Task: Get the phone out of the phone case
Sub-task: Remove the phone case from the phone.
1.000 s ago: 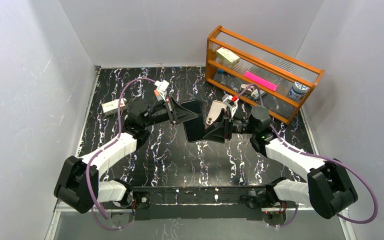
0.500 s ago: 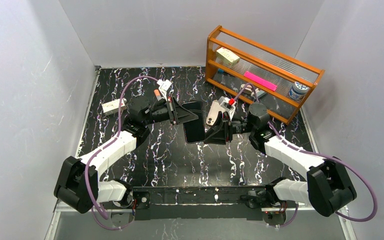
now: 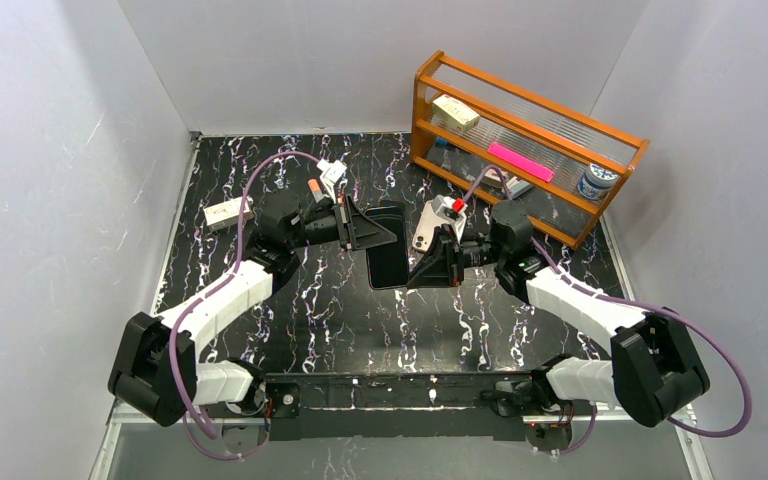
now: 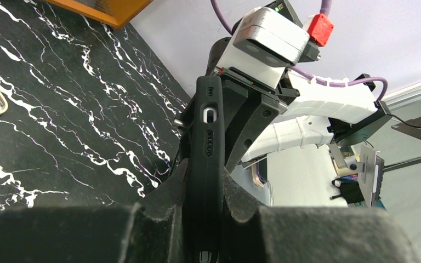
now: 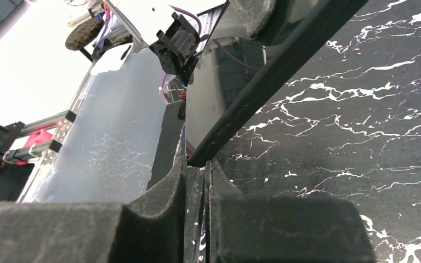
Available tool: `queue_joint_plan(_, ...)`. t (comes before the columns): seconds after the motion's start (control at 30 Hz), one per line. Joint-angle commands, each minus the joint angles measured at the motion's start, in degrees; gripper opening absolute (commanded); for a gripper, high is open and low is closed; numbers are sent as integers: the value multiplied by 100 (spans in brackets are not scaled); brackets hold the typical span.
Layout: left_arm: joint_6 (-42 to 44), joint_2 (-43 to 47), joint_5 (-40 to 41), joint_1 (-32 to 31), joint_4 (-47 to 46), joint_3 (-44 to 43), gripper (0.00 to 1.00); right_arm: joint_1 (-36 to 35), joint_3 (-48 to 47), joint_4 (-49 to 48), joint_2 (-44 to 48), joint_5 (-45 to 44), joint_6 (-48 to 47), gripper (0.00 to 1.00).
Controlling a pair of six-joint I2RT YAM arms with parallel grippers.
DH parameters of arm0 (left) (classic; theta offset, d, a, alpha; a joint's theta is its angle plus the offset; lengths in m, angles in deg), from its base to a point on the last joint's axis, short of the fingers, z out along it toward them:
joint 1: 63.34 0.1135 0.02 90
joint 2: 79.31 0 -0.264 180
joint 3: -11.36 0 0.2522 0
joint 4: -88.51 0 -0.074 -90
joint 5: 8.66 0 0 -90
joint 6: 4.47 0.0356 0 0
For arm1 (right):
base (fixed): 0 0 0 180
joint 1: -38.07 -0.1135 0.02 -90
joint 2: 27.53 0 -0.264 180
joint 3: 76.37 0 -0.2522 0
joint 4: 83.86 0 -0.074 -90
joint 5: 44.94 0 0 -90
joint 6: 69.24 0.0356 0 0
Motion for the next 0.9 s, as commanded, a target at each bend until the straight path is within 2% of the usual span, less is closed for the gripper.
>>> queue_joint_plan(0.0,-199,-13,-79,15,4,-266,0,-87,-439,3,-7,137,-812,9)
queue_joint_plan(0.17,-285,-11,-130,15,64,-262,0,-140,-747,649,-146,-227,-1641,5)
queue_joint_plan(0.43,-497,19,-244,-3,75,-250,0,-217,-951,1027,-344,-771,-2698,2)
queue_joint_plan(0.87,-756,-73,-413,-14,57,-272,0,-312,-992,1212,-468,-1748,-3500,1)
